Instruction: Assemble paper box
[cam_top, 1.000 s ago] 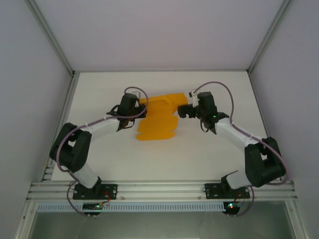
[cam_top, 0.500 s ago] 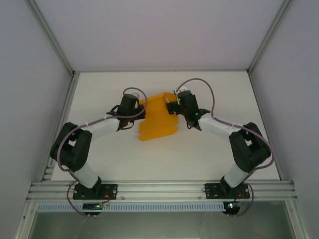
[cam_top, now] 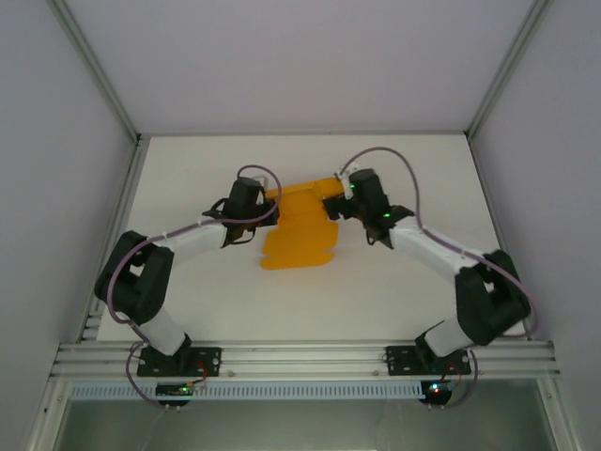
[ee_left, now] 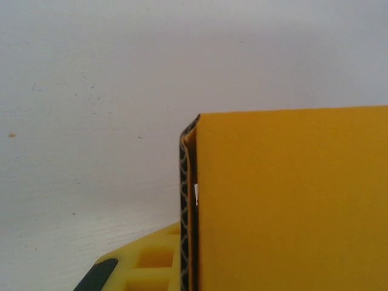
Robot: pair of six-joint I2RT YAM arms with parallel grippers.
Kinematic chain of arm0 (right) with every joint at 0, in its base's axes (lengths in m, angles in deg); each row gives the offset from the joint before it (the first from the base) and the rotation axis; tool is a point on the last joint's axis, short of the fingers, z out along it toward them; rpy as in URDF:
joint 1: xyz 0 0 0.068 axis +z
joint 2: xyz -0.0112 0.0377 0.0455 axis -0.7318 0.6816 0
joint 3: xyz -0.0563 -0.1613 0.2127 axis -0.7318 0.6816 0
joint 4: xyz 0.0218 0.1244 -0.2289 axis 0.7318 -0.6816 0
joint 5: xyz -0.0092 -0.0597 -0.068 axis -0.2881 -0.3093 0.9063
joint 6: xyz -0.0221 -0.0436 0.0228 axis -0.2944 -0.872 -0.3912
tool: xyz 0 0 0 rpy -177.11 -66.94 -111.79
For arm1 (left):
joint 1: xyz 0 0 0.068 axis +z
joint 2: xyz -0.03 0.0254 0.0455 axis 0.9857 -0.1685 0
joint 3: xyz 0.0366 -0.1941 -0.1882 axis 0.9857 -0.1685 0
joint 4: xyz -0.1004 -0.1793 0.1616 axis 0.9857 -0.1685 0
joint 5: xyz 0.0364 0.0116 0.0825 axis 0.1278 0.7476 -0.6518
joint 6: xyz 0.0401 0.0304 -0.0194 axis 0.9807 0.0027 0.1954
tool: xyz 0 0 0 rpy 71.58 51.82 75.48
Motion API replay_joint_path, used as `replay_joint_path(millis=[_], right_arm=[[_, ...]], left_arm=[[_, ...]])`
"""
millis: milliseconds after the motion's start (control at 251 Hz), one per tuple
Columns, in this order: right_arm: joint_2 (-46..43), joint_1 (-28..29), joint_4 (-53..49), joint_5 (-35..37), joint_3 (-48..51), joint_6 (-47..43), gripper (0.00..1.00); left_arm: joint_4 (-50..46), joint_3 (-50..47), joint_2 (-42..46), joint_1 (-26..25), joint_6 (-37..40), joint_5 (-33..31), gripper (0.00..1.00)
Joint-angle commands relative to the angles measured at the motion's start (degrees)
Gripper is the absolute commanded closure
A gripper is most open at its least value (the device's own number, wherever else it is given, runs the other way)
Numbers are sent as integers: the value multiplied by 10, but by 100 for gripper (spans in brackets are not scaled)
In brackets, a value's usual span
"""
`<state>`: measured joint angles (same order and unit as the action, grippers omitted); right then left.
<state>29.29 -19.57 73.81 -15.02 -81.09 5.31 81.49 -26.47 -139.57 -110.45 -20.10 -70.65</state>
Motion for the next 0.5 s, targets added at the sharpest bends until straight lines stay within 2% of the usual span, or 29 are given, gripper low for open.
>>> replay_joint_path(millis=[0, 64, 124, 176, 327, 375, 495], right_arm=[[-44, -64, -72, -239, -2, -13, 6], [-42, -98, -113, -335, -21, -24, 8], [-34, -117, -150, -393, -43, -42, 11], [-26, -128, -167, -426, -59, -53, 19], [-2, -130, -191, -429, -92, -70, 37], [8, -130, -192, -427, -100, -70, 40], [28, -131, -204, -432, -115, -71, 63]], left_arm=[[-10, 13, 7, -1, 28, 28, 100], [-7, 13, 8, -1, 31, 41, 100], [-2, 14, 7, -2, 33, 56, 100], [-4, 17, 4, -1, 35, 61, 100], [-5, 22, 0, -2, 39, 73, 100], [-7, 23, -1, -2, 40, 75, 100], [-14, 25, -1, -2, 44, 75, 100]])
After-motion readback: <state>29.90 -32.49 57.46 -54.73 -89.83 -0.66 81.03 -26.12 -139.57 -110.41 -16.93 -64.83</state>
